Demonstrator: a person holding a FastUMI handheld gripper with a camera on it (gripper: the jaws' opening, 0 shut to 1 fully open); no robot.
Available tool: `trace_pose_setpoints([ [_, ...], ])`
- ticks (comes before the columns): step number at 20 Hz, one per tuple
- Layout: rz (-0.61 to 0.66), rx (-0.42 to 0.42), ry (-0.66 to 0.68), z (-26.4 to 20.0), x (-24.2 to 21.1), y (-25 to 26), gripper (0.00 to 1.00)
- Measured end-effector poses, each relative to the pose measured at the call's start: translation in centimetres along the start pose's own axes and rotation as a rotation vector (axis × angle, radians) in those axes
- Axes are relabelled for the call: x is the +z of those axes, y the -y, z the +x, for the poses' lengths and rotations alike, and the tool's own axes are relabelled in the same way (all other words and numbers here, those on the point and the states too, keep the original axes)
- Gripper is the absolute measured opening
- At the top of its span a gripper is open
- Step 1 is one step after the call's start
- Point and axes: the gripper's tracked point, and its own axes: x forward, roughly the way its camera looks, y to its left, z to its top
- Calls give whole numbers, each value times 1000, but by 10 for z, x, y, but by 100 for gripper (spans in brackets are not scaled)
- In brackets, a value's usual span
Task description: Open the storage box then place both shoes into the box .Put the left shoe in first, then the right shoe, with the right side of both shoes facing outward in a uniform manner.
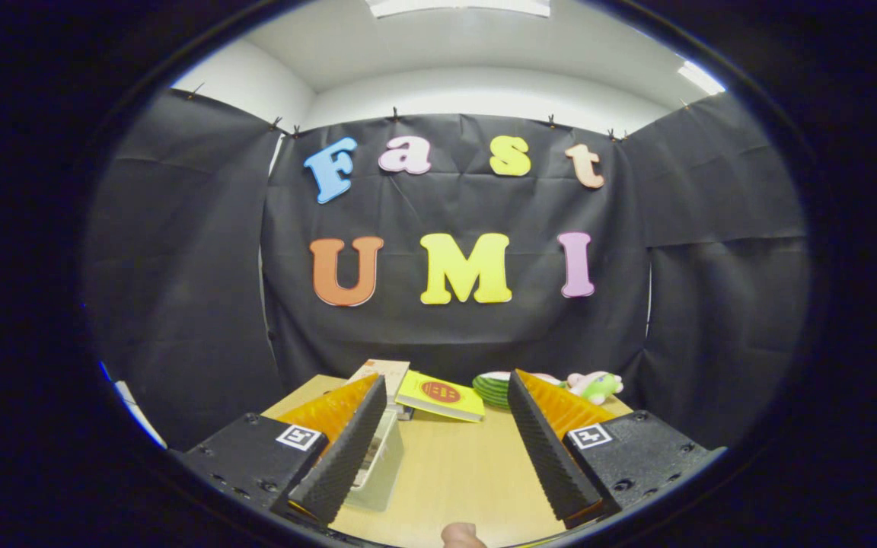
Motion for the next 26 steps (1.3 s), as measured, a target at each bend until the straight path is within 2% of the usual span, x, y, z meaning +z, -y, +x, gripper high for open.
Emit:
trace_pose_setpoints([
  [9,14,-14,14,-12,-12,30,100],
  [14,-26,-15,17,-18,-20,35,100],
  [26,-11,-4,52,-32,-19,31,100],
])
